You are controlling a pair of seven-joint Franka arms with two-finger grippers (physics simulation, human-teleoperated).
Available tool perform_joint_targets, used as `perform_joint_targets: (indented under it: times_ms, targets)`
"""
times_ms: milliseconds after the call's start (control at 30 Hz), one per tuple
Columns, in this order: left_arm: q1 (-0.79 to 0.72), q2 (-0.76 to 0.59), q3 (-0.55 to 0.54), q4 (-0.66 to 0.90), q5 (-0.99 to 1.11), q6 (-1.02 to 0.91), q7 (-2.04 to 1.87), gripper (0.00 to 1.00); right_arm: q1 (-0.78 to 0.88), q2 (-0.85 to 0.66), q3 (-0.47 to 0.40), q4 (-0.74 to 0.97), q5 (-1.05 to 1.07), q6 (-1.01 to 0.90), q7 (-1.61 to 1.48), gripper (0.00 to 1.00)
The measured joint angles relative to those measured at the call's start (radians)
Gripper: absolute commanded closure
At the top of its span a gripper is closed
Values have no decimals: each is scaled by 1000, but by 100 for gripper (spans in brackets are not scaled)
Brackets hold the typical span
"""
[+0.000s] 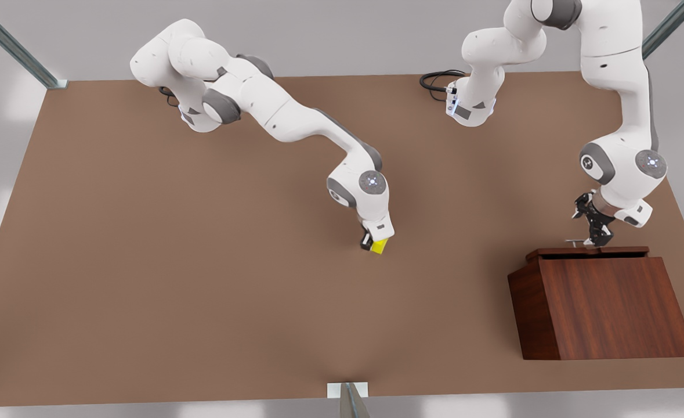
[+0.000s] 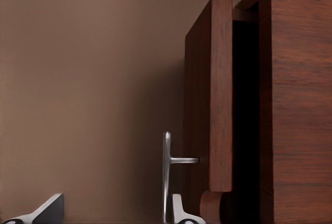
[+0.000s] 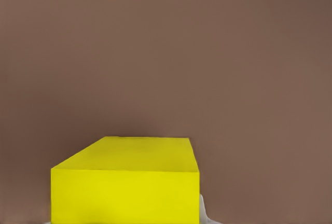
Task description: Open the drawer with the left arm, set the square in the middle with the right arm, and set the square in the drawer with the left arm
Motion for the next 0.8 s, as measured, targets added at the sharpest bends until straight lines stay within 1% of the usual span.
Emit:
perform_joint_targets:
  times_ms: [33,100,133,200,333,400,433,467,533,567,600,667,733,800]
  targets:
    - [0,0,2,0,0,-1,0,0,0,4,1,-3,-2,31,-1,31]
    - [0,0,4,0,0,-6,0,0,0,5,2,-6,-5,34,-15,2]
    - [1,0,5,0,0,-8,0,0,0,3,0,-6,-6,38,-30,0]
    - [0,0,11,0,-1,-9,1,0,0,6,-1,-24,-6,85,-26,0]
    - [0,-15,15,-14,0,-29,2,0,11,-32,-1,-56,5,68,-23,0]
    - [1,-20,19,-15,0,-36,1,0,46,-151,-24,-161,31,60,-14,0]
    - [0,-23,21,-15,0,-38,2,0,39,-249,-25,-246,34,61,-11,0]
    - [-1,-34,26,-28,0,-41,2,0,5,-362,-25,-362,25,69,-23,0]
    - [0,-43,28,-37,1,-41,2,0,-60,-422,-22,-387,18,60,-56,0]
    - [0,-52,28,-44,1,-41,2,0,-89,-479,-22,-445,21,58,-84,0]
    - [0,-55,30,-54,1,-43,1,0,-99,-578,-25,-548,25,59,-76,0]
    - [0,-55,31,-57,1,-44,2,0,-242,-722,-22,-689,23,44,-50,0]
    - [3,-57,37,-58,1,-44,2,0,-395,-794,-17,-695,25,-112,-11,0]
    - [-1,-69,40,-77,1,-42,2,0,-526,-877,-17,-690,32,-276,111,0]
